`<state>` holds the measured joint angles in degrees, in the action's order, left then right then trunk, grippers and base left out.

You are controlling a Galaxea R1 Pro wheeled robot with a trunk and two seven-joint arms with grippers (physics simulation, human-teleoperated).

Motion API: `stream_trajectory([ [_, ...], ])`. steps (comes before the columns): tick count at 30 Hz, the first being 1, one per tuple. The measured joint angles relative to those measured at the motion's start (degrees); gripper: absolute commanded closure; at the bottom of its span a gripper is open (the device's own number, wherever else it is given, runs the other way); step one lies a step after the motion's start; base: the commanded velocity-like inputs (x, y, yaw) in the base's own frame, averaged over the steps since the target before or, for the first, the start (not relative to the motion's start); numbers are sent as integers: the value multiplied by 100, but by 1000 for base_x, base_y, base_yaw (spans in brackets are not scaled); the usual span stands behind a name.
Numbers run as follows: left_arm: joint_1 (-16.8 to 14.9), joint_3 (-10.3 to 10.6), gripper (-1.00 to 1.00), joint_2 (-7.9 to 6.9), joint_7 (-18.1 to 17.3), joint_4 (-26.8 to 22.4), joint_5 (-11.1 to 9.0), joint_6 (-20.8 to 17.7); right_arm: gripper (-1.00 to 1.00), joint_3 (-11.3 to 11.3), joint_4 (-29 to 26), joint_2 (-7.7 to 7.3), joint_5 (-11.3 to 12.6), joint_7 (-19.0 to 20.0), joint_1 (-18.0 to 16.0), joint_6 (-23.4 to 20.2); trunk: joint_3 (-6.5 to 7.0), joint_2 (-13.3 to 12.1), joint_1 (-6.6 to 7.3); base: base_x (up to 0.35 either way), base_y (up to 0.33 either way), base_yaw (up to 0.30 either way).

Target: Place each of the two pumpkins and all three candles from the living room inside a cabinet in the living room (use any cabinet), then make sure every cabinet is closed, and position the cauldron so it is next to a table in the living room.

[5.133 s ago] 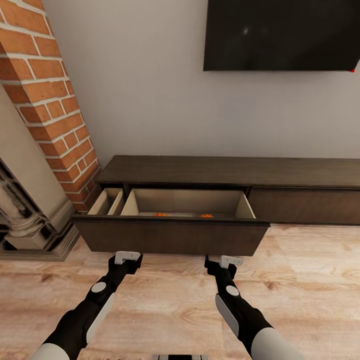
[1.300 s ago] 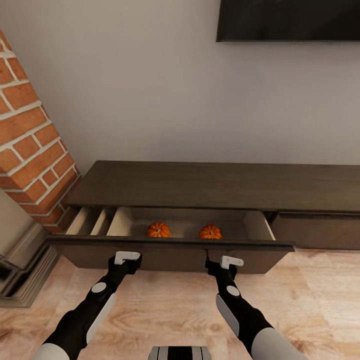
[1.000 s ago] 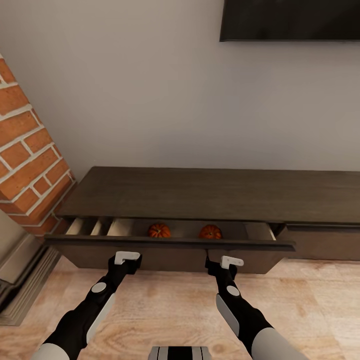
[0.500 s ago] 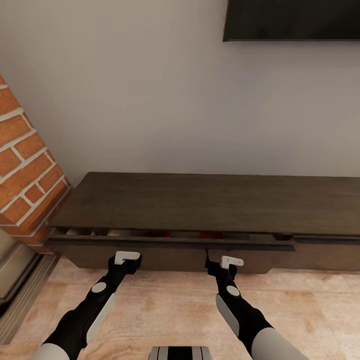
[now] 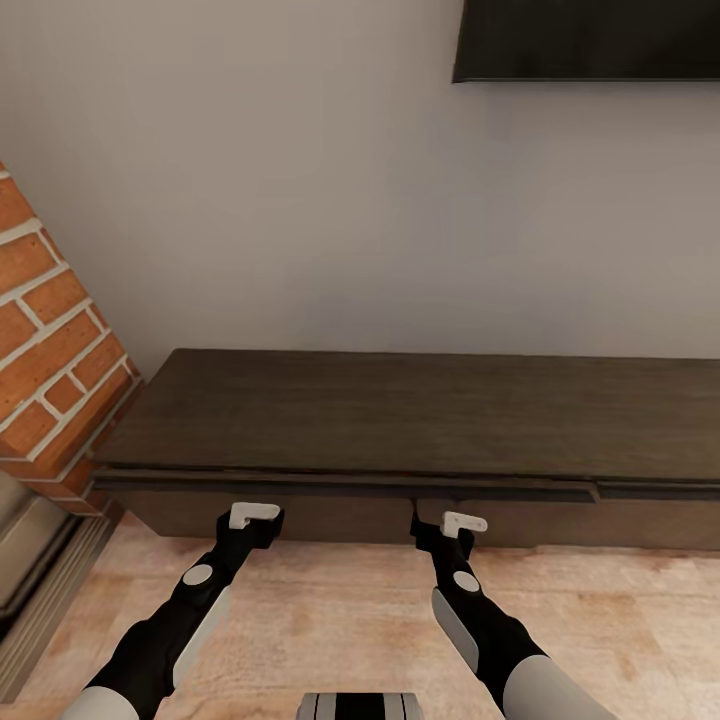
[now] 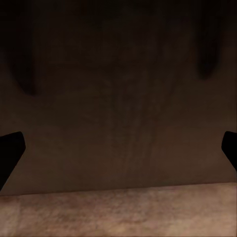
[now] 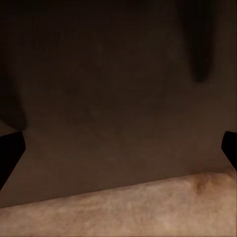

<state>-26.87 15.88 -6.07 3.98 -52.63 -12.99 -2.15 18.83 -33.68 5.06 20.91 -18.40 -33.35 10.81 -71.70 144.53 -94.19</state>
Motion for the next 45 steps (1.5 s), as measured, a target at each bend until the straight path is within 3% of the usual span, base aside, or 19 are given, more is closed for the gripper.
stream_trajectory([
  [14,0,0,-100,0,0,0,0,0,-100,1,-1,0,-7,4,0,0,0,0,-1,49,14,0],
  [38,0,2,-100,-4,-36,-56,-39,-49,-100,34,-37,14,-12,1,-3,-16,0,0,-4,-327,0,0],
  [43,24,-4,-100,-16,-43,-192,-65,-443,-100,43,-240,15,-16,-11,-3,-647,0,0,-4,-321,0,0],
  [45,254,-16,-100,-42,-39,-711,-73,-934,-100,37,-738,9,13,-13,7,-1242,1,0,-2,-153,0,0],
])
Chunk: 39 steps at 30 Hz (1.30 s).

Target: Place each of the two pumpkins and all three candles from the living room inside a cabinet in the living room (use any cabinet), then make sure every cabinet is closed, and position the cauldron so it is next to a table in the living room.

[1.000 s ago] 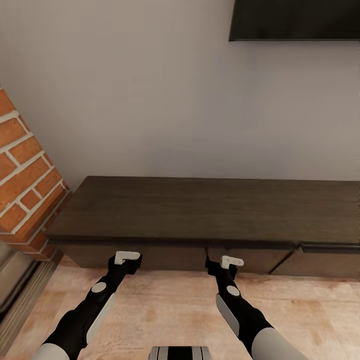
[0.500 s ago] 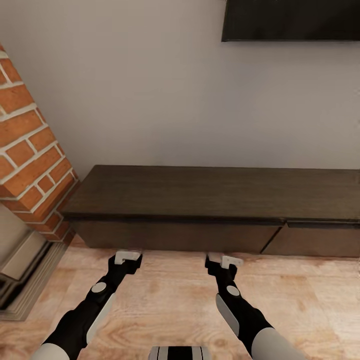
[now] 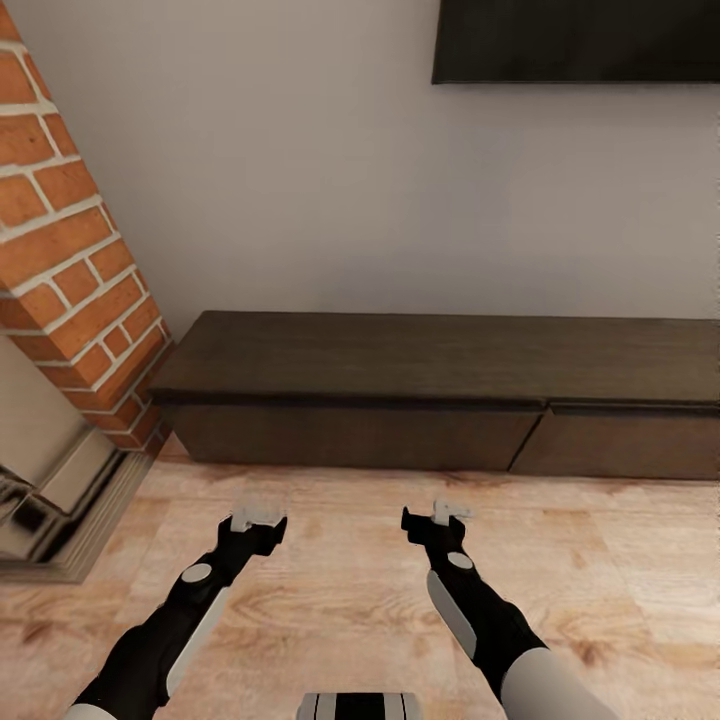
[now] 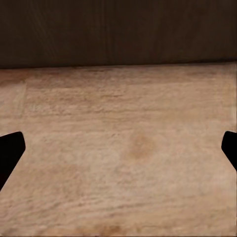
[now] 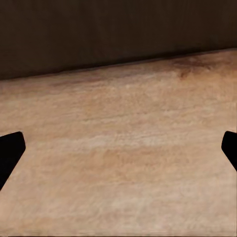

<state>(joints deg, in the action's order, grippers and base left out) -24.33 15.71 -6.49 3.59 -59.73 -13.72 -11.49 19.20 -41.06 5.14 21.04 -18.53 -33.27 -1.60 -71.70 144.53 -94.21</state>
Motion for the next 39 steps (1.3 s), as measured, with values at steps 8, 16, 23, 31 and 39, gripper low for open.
stream_trajectory([
  [8,879,-33,-100,-36,-1,-1893,-9,-1791,-100,-35,-2139,-21,-28,-26,749,-2199,0,0,1,-39,0,0],
  [16,999,-244,-100,-8,8,-2477,-33,-2873,-100,-44,-3851,-39,-75,-45,1581,-3359,88,-5,12,-4,0,0],
  [23,1009,-461,-100,20,28,-2567,-29,-3097,-100,-42,-4011,-65,-98,-57,1678,-3504,243,-15,30,0,0,0],
  [31,1007,-827,-100,32,30,-2544,-27,-3149,-100,-416,-4008,-41,-46,-307,1686,-3512,418,-26,48,-105,0,56],
  [39,1005,-860,-100,38,30,-2518,-10,-3154,-100,-502,-3964,-16,-81,-387,1687,-3528,552,-36,68,-306,59,163],
])
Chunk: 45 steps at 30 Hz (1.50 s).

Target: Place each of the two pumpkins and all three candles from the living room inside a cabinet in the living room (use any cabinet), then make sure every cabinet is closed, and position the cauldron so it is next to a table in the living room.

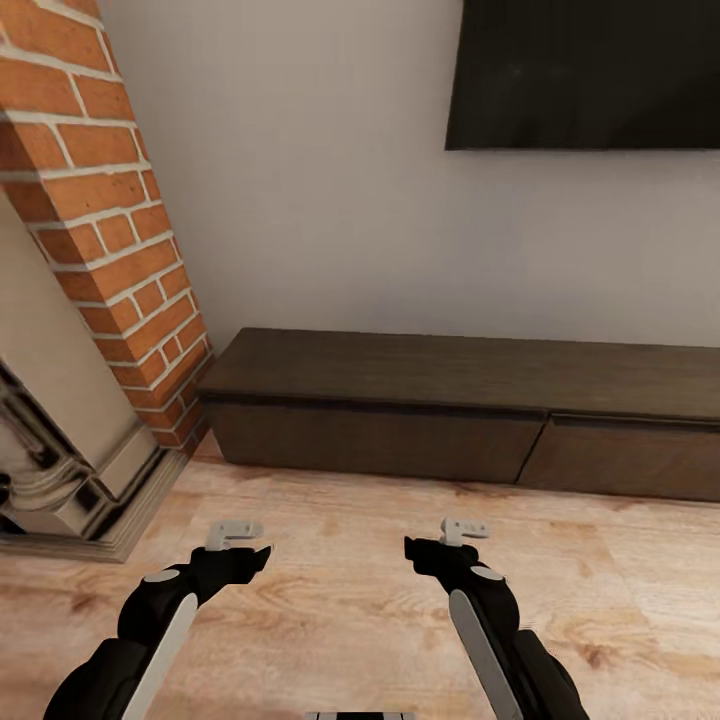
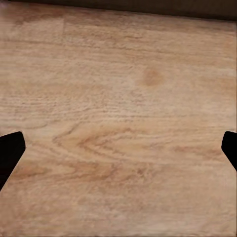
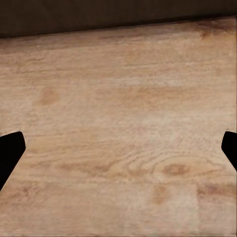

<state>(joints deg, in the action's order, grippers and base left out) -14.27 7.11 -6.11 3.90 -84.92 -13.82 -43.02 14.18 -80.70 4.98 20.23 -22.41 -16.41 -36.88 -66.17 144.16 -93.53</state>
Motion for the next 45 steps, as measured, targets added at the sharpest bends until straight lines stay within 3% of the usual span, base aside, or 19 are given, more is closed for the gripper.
stream_trajectory([
  [8,-1,-10,-100,1,6,38,11,-1,-100,286,335,14,-23,-21,-8,-8,111,-11,21,-325,101,145],
  [18,-1,-10,-100,1,7,40,9,0,-100,345,435,21,-19,-15,-9,-9,253,-24,48,-260,70,170],
  [45,-1,-22,-100,-9,24,307,-7,0,-100,556,448,22,18,23,-9,-10,643,-60,119,-17,2,178],
])
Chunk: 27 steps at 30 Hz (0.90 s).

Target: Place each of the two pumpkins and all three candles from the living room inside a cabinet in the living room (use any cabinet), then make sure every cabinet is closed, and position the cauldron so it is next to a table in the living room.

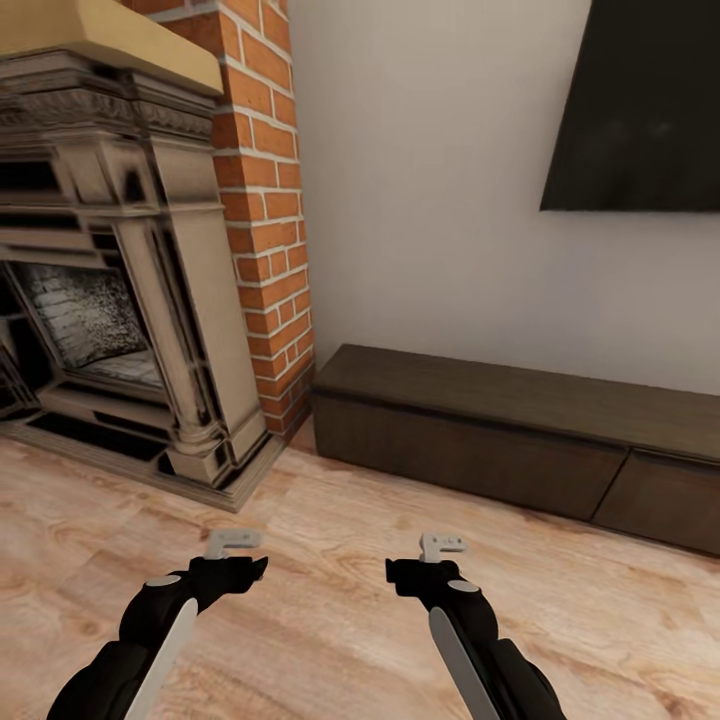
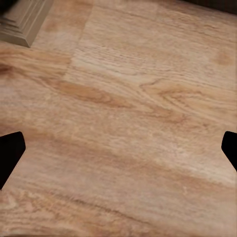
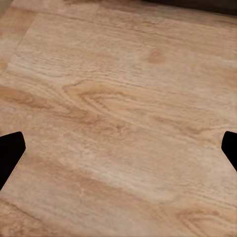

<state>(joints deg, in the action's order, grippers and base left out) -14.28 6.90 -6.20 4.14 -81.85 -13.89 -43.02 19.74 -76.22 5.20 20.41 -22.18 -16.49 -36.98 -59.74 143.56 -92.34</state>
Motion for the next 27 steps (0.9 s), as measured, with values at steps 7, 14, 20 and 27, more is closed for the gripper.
stream_trajectory([
  [7,-1,-2,-100,3,0,31,5,-8,-100,44,1,0,19,25,0,1,101,-9,18,-13,72,178],
  [14,-1,-1,-100,8,12,31,1,-182,-100,49,60,0,30,39,0,7,203,-19,35,-98,211,178],
  [20,-2,-3,-100,4,10,60,-2,-224,-100,49,107,0,36,49,0,9,290,-27,50,-146,258,178],
  [27,-5,-5,-100,4,6,67,-4,-239,-100,51,157,5,36,52,0,8,385,-95,97,-157,265,178],
])
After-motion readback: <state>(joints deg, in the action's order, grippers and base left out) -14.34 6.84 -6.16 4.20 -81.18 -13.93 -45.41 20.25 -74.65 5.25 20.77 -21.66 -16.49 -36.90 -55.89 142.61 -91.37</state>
